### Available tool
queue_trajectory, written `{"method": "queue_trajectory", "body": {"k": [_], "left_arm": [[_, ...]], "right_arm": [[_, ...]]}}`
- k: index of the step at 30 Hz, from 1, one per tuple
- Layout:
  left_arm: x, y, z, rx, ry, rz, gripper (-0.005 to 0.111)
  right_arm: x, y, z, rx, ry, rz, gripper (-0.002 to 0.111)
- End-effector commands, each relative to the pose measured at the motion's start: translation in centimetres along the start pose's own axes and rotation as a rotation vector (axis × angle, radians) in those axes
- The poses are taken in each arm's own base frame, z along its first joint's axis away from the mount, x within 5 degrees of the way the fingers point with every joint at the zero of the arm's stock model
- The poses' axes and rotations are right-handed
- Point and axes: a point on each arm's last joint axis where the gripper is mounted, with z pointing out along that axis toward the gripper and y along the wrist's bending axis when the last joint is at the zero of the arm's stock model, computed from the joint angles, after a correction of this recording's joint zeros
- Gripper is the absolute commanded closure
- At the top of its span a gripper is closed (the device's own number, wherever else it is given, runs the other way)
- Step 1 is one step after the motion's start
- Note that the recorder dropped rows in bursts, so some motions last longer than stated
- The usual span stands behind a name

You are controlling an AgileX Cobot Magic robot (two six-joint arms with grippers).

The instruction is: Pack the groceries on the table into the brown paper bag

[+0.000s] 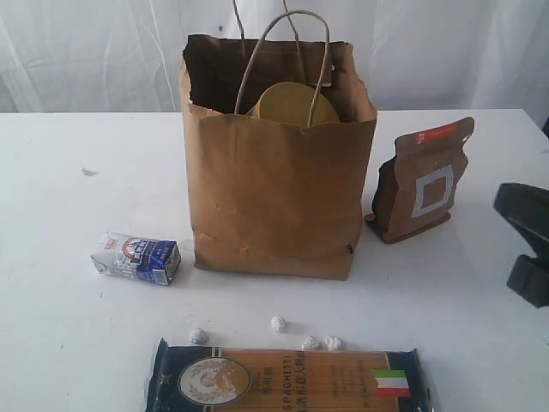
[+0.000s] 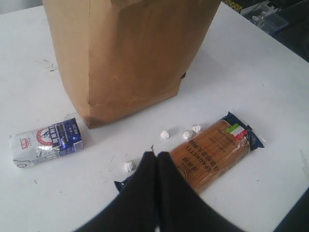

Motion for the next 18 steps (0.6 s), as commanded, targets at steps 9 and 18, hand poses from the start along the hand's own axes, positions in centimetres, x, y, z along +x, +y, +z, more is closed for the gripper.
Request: {"method": "queue_trajectory", "body": {"k": [9,18], "left_arm": [[0.3,-0.5,-0.6,0.039,-0.024,-0.024,0.107],[0.4,-0.4,-0.6,0.035,-0.019,-0.023,0.107]], "right_arm": [[5.0,-2.4,-0.2,0.175,0.097,0.035,0.108],[5.2,-2.5,-0.2,0.177,0.102,0.052,0.108]]}}
